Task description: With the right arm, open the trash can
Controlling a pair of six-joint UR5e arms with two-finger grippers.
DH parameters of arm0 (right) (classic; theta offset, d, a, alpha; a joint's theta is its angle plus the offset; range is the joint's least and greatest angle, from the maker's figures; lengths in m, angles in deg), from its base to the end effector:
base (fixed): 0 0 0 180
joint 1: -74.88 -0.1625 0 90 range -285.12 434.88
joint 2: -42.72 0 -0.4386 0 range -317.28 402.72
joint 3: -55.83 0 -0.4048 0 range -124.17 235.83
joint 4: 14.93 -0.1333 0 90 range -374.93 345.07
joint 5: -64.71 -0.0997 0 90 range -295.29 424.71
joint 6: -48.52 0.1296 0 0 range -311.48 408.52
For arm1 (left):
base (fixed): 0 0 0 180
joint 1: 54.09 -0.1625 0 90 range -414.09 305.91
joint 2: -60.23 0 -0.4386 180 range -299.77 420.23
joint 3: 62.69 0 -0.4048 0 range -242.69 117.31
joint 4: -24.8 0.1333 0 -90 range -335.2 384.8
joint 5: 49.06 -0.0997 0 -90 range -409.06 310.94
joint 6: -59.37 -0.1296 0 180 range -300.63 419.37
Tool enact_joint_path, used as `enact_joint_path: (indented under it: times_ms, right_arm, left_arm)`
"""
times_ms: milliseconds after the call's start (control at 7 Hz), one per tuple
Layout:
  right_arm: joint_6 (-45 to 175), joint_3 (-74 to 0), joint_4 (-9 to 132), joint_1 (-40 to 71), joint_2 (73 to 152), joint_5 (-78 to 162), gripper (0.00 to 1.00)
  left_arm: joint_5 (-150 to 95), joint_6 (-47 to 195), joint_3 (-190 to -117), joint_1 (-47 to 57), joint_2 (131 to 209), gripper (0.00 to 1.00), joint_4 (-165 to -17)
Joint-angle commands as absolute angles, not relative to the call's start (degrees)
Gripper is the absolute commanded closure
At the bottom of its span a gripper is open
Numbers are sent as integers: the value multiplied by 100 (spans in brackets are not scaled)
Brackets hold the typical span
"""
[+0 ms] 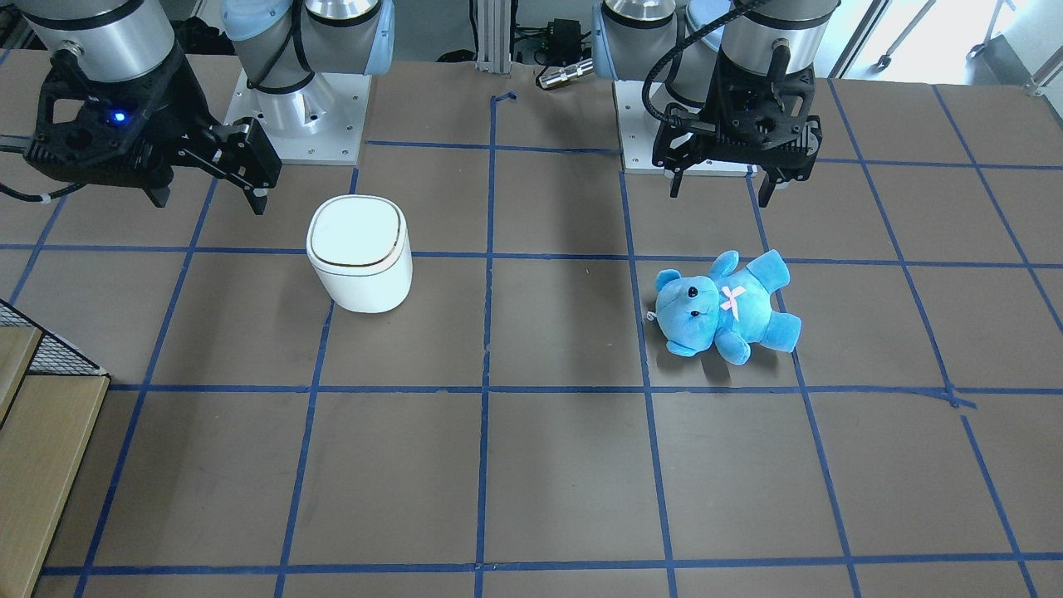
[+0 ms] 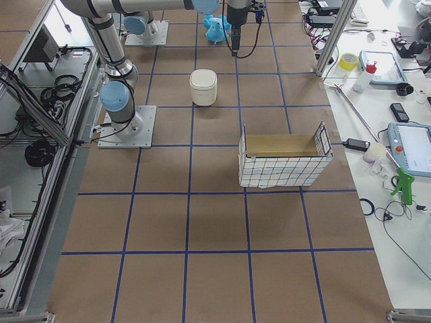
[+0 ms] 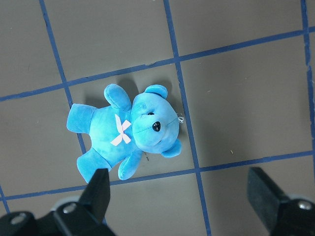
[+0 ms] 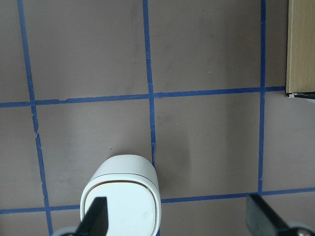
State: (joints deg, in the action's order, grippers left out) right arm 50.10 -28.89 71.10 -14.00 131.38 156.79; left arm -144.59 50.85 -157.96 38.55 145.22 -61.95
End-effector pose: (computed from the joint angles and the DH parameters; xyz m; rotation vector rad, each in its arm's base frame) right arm 0.1185 -0.5161 0.4992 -0.0731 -3.1044 -0.0006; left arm -0.1425 -0.4667 0.4740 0.2919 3.0277 -0.0717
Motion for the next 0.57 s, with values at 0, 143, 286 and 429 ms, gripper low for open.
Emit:
enact_joint_path:
  times_ms: [0,143,286,429]
  right_arm:
    - [5079,-2890,7156,-1389,13122,15691,0]
    - [5098,-2890,7199,-1380,13114,15682,0]
    - [5098,-2898,7217,-1397,13105,15665,0]
    - [5072,-2899,7226,-1389,13079,15708,0]
  left_arm:
    - [-14460,5085,-15796,3854,14522,0,-6195]
    - [-14460,5085,-15796,3854,14522,0,-6195]
    - [-14460,5085,-15796,3854,14522,0,-6195]
    - [-14460,5085,-15796,3854,14522,0,-6195]
